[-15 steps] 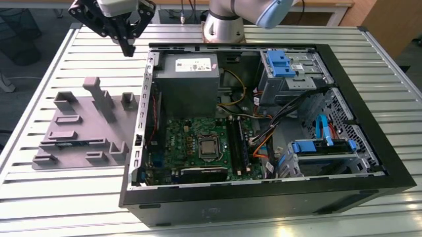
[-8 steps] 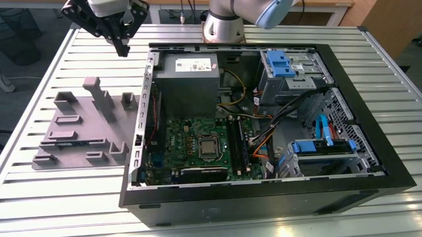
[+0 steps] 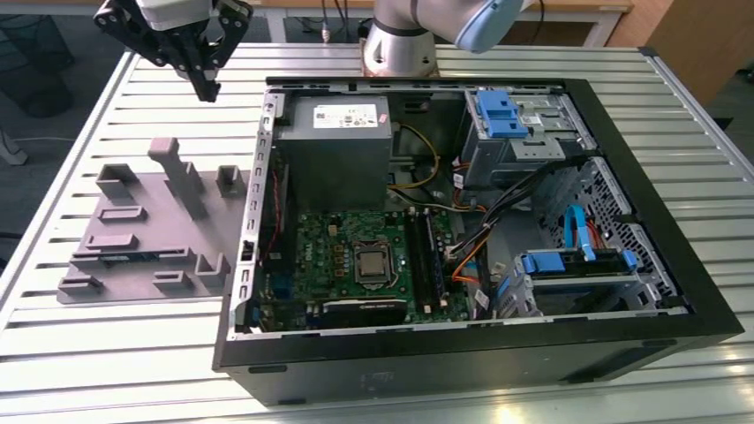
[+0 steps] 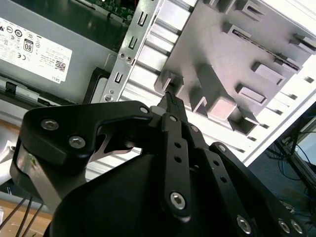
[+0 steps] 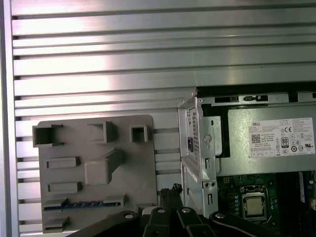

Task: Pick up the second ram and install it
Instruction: 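Reach for the second ram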

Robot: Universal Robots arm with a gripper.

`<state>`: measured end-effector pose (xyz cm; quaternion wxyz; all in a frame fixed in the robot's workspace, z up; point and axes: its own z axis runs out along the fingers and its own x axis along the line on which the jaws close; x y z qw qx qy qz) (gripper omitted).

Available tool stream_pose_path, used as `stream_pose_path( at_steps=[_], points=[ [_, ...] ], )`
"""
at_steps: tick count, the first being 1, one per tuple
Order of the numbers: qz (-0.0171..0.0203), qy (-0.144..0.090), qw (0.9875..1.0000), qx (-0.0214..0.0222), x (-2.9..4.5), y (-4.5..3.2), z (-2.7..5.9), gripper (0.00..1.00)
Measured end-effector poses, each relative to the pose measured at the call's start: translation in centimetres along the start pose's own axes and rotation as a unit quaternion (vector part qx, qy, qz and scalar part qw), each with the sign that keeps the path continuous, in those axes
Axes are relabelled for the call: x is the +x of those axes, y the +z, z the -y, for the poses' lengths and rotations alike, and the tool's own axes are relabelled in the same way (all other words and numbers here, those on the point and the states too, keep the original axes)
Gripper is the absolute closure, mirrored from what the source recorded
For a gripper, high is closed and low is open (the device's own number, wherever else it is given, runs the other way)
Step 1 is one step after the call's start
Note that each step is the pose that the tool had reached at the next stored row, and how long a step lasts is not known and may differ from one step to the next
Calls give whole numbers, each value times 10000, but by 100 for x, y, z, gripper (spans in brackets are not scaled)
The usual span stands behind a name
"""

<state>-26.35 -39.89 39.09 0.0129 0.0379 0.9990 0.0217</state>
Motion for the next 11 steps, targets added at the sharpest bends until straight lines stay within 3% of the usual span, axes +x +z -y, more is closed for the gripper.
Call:
stream_pose_path(
  at_steps=[11],
  points=[
    [0, -1, 10000, 0, 156, -4, 12, 89]
  ],
)
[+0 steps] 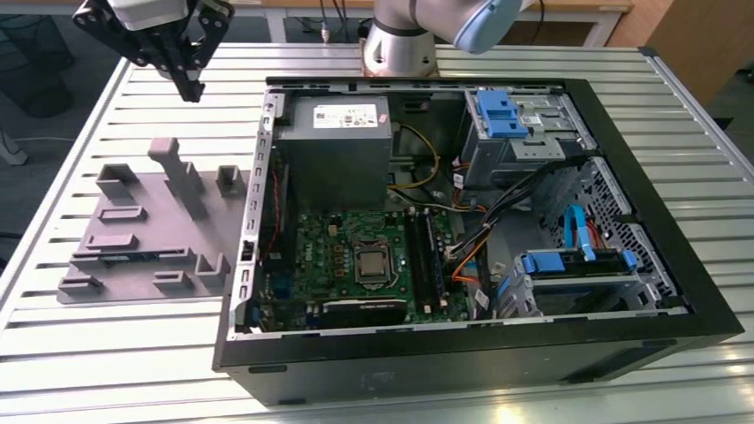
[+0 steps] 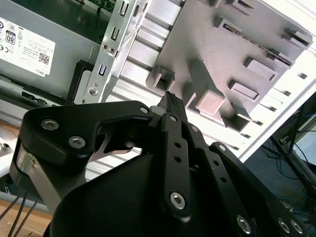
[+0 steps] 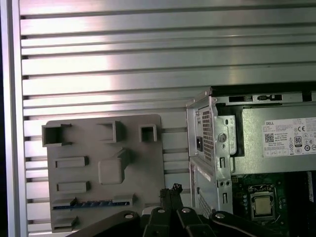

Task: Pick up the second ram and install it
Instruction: 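Reach for the second ram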

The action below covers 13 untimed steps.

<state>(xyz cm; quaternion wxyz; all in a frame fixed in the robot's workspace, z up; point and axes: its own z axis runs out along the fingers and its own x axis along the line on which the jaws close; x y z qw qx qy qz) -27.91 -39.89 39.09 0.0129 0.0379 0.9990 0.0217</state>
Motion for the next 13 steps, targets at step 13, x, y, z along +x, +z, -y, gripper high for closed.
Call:
stream_pose_path(
  at_steps=[13],
  points=[
    [-40, -6, 10000, -2, 7, 0, 1, 89]
  ],
)
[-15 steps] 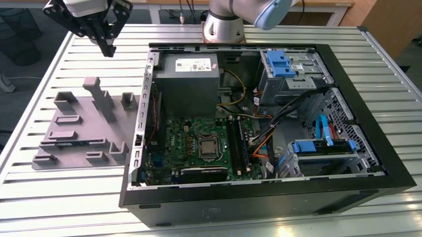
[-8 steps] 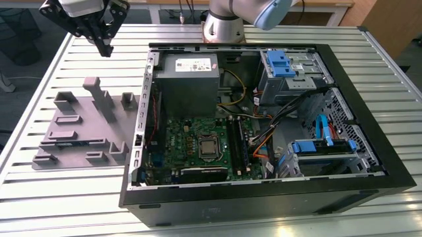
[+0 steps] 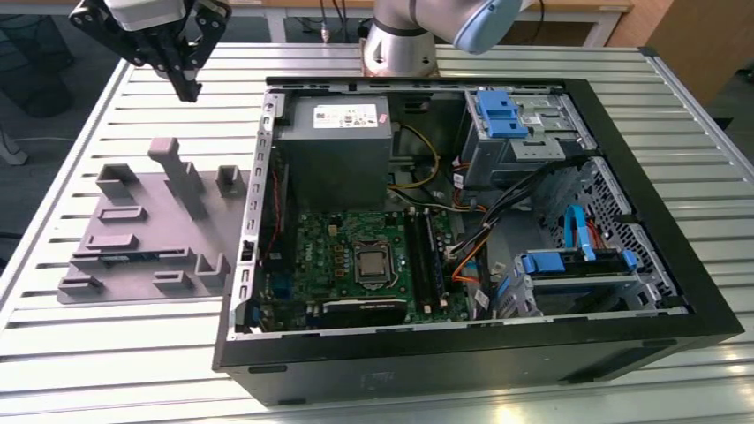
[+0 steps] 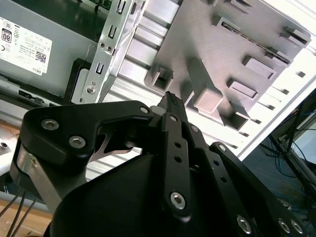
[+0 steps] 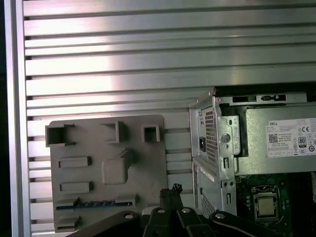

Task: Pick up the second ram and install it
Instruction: 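Reach for the second ram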

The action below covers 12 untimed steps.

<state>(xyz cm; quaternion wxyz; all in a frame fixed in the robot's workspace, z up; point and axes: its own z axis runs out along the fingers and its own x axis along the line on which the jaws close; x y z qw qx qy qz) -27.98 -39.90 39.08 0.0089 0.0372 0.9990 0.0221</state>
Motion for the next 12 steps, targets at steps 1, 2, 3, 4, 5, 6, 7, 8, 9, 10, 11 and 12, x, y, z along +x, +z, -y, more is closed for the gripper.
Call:
stream_pose_path(
  at_steps=[1, 2, 3, 4, 5, 6, 7, 8, 9, 10, 11, 12],
  points=[
    [0, -2, 10000, 7, 1, 0, 0, 89],
    [1, -5, 10000, 15, 1, 0, 0, 89],
    [2, -8, 10000, 25, 1, 0, 0, 89],
    [2, -10, 10000, 36, 1, 0, 0, 89],
    [3, -12, 10000, 46, 1, 0, 0, 89],
    [3, -13, 10000, 54, 1, 0, 0, 89],
    [2, -13, 10000, 57, 1, 0, 0, 89],
    [1, -12, 10000, 58, 8, -1, 0, 89],
    [1, -12, 10000, 58, 22, 0, 1, 89],
    [1, -13, 10000, 58, 40, 0, 2, 89],
    [1, -12, 10000, 57, 60, 0, 4, 89],
    [0, -12, 10000, 57, 83, 0, 5, 89]
  ],
)
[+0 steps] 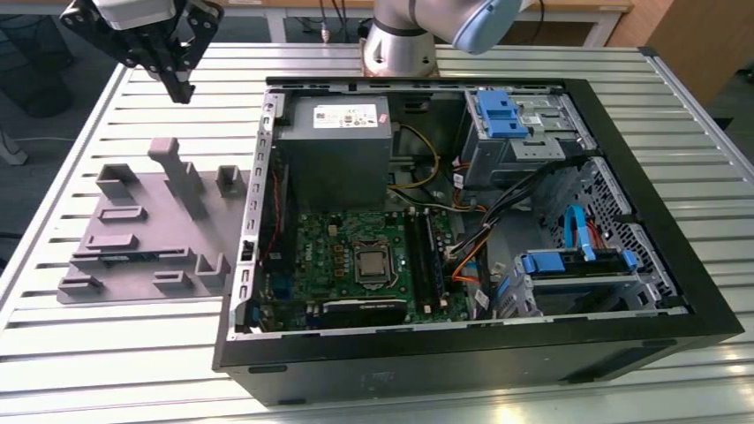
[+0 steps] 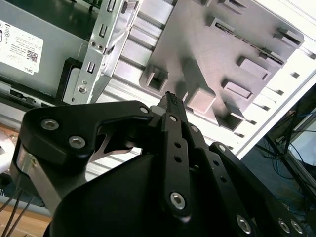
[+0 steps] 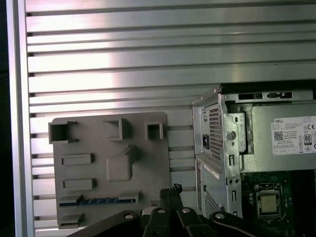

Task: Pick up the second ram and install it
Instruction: 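Reach for the second ram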

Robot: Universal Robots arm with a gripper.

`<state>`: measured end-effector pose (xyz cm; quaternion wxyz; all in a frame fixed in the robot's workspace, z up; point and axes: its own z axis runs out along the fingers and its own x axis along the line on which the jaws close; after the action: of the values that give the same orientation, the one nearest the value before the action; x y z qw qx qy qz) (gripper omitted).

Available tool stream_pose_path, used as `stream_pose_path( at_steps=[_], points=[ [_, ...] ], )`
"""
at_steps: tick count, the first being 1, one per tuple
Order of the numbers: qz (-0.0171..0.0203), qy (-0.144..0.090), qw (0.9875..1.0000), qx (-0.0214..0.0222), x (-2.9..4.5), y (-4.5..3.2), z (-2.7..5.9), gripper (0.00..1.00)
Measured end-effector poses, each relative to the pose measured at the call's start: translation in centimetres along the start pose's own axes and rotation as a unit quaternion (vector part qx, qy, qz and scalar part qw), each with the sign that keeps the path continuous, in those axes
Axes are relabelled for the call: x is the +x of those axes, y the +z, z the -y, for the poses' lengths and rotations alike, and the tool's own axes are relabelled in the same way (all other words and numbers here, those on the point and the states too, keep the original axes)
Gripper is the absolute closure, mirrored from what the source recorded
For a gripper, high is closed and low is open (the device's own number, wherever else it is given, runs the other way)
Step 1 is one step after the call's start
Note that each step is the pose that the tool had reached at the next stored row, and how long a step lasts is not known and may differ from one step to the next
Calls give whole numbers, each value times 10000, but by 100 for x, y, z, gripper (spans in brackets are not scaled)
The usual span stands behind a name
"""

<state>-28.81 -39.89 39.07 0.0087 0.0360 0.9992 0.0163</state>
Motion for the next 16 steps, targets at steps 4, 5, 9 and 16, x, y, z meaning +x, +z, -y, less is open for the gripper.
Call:
stream_pose_path(
  at_steps=[4, 5, 9, 16],
  points=[
    [-7, 0, 10000, 0, 69, 1, 8, 89],
    [-11, 0, 10000, 0, 81, 3, 13, 89],
    [-25, 0, 10000, 2, 132, 8, 37, 89],
    [-32, 0, 10000, 17, 203, 23, 95, 89]
  ],
)
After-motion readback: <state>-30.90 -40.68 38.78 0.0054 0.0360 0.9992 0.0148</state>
